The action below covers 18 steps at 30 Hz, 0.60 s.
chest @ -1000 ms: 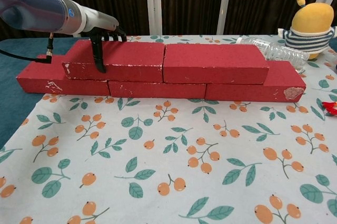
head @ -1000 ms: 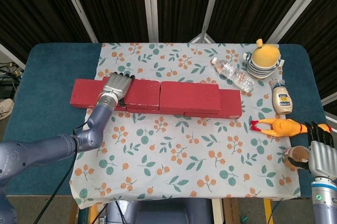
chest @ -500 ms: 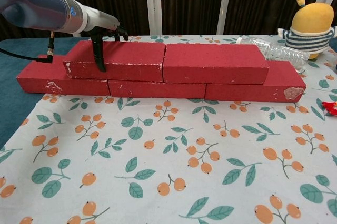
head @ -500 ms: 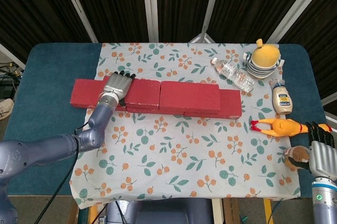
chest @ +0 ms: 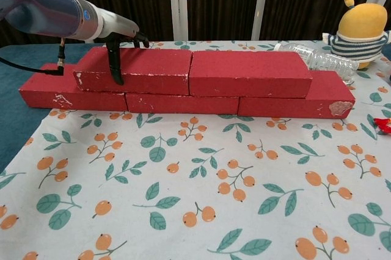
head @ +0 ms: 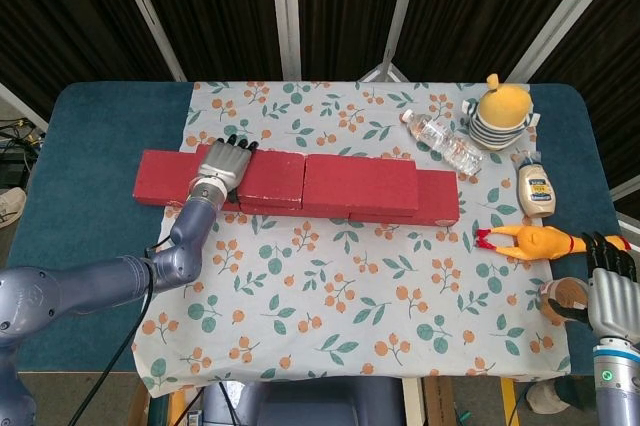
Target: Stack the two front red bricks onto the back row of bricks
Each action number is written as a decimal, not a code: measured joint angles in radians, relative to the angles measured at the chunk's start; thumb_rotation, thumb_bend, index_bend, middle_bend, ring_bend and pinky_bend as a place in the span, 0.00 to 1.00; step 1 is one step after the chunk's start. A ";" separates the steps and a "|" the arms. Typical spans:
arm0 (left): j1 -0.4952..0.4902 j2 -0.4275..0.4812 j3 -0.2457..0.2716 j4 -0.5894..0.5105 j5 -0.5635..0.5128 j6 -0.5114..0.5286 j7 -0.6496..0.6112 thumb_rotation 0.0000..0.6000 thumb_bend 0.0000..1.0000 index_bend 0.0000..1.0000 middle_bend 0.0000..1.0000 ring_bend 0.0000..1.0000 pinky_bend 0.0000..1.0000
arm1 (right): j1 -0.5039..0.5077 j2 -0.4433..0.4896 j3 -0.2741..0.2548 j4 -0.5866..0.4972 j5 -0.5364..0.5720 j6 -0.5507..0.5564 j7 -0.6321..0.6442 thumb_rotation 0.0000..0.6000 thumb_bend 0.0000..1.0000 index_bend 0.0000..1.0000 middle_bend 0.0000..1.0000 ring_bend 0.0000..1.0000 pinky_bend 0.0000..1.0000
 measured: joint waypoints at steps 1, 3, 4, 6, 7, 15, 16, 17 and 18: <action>-0.002 0.003 0.000 -0.004 -0.004 0.001 0.003 1.00 0.00 0.04 0.04 0.01 0.15 | 0.000 0.000 0.000 0.000 0.000 0.000 -0.001 1.00 0.06 0.00 0.00 0.00 0.00; -0.005 0.008 0.001 -0.013 -0.012 0.003 0.009 1.00 0.00 0.02 0.02 0.00 0.14 | 0.000 0.001 0.000 -0.001 0.001 0.000 -0.002 1.00 0.06 0.00 0.00 0.00 0.00; -0.008 0.013 0.002 -0.021 -0.019 0.005 0.016 1.00 0.00 0.01 0.01 0.00 0.14 | 0.000 0.001 0.000 -0.001 0.001 0.000 -0.003 1.00 0.06 0.00 0.00 0.00 0.00; -0.013 0.022 0.004 -0.036 -0.031 0.009 0.025 1.00 0.00 0.00 0.00 0.00 0.12 | 0.000 0.001 0.000 -0.002 0.003 -0.001 -0.004 1.00 0.06 0.00 0.00 0.00 0.00; -0.017 0.030 0.004 -0.048 -0.040 0.012 0.031 1.00 0.00 0.00 0.00 0.00 0.11 | 0.000 0.002 0.000 -0.002 0.003 -0.001 -0.004 1.00 0.06 0.00 0.00 0.00 0.00; -0.031 0.127 -0.023 -0.169 -0.057 0.062 0.027 1.00 0.00 0.00 0.00 0.00 0.05 | -0.001 0.006 -0.002 -0.007 0.007 -0.002 -0.008 1.00 0.06 0.00 0.00 0.00 0.00; -0.029 0.152 -0.032 -0.201 -0.048 0.077 0.017 1.00 0.00 0.00 0.00 0.00 0.04 | -0.001 0.006 -0.002 -0.008 0.007 -0.001 -0.007 1.00 0.06 0.00 0.00 0.00 0.00; -0.025 0.172 -0.038 -0.227 -0.037 0.090 0.008 1.00 0.00 0.00 0.00 0.00 0.05 | -0.001 0.007 -0.001 -0.008 0.006 0.000 -0.006 1.00 0.06 0.00 0.00 0.00 0.00; -0.020 0.193 -0.044 -0.257 -0.021 0.105 -0.004 1.00 0.00 0.00 0.00 0.00 0.06 | -0.002 0.007 -0.001 -0.008 0.005 0.000 -0.004 1.00 0.06 0.00 0.00 0.00 0.00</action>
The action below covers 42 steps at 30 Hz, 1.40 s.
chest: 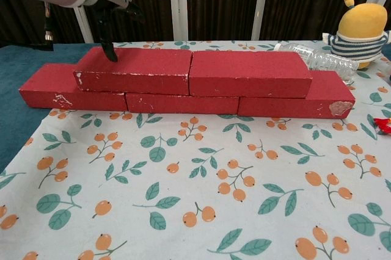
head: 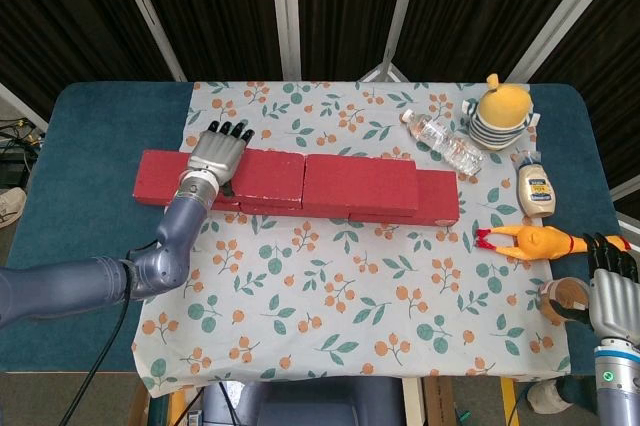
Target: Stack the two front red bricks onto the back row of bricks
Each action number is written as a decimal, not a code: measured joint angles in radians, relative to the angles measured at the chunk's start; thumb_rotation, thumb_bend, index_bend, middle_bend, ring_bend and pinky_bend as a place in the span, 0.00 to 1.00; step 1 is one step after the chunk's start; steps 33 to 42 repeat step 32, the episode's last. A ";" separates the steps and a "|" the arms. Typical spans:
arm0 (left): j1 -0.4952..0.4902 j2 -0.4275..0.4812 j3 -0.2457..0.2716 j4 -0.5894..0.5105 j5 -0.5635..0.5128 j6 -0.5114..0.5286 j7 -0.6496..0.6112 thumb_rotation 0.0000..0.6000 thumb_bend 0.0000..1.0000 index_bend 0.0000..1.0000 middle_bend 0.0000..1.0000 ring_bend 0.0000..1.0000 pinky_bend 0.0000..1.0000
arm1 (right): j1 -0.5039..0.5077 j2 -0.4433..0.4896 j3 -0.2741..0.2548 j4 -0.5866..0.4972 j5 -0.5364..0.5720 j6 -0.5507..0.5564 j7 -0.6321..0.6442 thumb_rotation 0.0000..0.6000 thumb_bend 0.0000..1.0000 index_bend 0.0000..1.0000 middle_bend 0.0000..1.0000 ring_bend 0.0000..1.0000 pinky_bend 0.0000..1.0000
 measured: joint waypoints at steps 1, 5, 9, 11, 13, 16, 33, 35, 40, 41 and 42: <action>0.011 0.028 -0.008 -0.045 0.029 0.023 -0.020 1.00 0.00 0.00 0.00 0.00 0.08 | 0.000 0.000 0.000 0.000 -0.001 0.000 0.002 1.00 0.06 0.00 0.00 0.00 0.00; 0.093 0.111 -0.016 -0.209 0.192 0.144 -0.114 1.00 0.00 0.00 0.00 0.00 0.11 | -0.001 0.002 -0.001 -0.001 -0.013 0.000 0.016 1.00 0.06 0.00 0.00 0.00 0.00; 0.244 0.164 0.035 -0.341 0.444 0.317 -0.211 1.00 0.00 0.00 0.00 0.00 0.11 | -0.001 0.000 -0.005 0.003 -0.045 0.005 0.032 1.00 0.06 0.00 0.00 0.00 0.00; 0.347 0.176 0.085 -0.380 0.600 0.418 -0.267 1.00 0.00 0.01 0.00 0.00 0.11 | -0.001 -0.003 -0.008 0.006 -0.066 0.010 0.040 1.00 0.06 0.00 0.00 0.00 0.00; 0.458 0.177 0.141 -0.394 0.757 0.526 -0.326 1.00 0.00 0.02 0.00 0.00 0.11 | -0.003 -0.007 -0.012 0.011 -0.088 0.021 0.045 1.00 0.06 0.00 0.00 0.00 0.00; 0.618 0.162 0.214 -0.376 0.970 0.696 -0.415 1.00 0.00 0.03 0.00 0.00 0.11 | -0.007 -0.013 -0.018 0.014 -0.106 0.036 0.045 1.00 0.06 0.00 0.00 0.00 0.00; 1.041 0.013 0.320 -0.111 1.271 0.966 -0.641 1.00 0.00 0.04 0.02 0.00 0.13 | -0.016 -0.013 -0.033 0.039 -0.196 0.067 0.094 1.00 0.06 0.00 0.00 0.00 0.00; 1.041 0.013 0.320 -0.111 1.271 0.966 -0.641 1.00 0.00 0.04 0.02 0.00 0.13 | -0.016 -0.013 -0.033 0.039 -0.196 0.067 0.094 1.00 0.06 0.00 0.00 0.00 0.00; 1.041 0.013 0.320 -0.111 1.271 0.966 -0.641 1.00 0.00 0.04 0.02 0.00 0.13 | -0.016 -0.013 -0.033 0.039 -0.196 0.067 0.094 1.00 0.06 0.00 0.00 0.00 0.00; 1.041 0.013 0.320 -0.111 1.271 0.966 -0.641 1.00 0.00 0.04 0.02 0.00 0.13 | -0.016 -0.013 -0.033 0.039 -0.196 0.067 0.094 1.00 0.06 0.00 0.00 0.00 0.00; 1.041 0.013 0.320 -0.111 1.271 0.966 -0.641 1.00 0.00 0.04 0.02 0.00 0.13 | -0.016 -0.013 -0.033 0.039 -0.196 0.067 0.094 1.00 0.06 0.00 0.00 0.00 0.00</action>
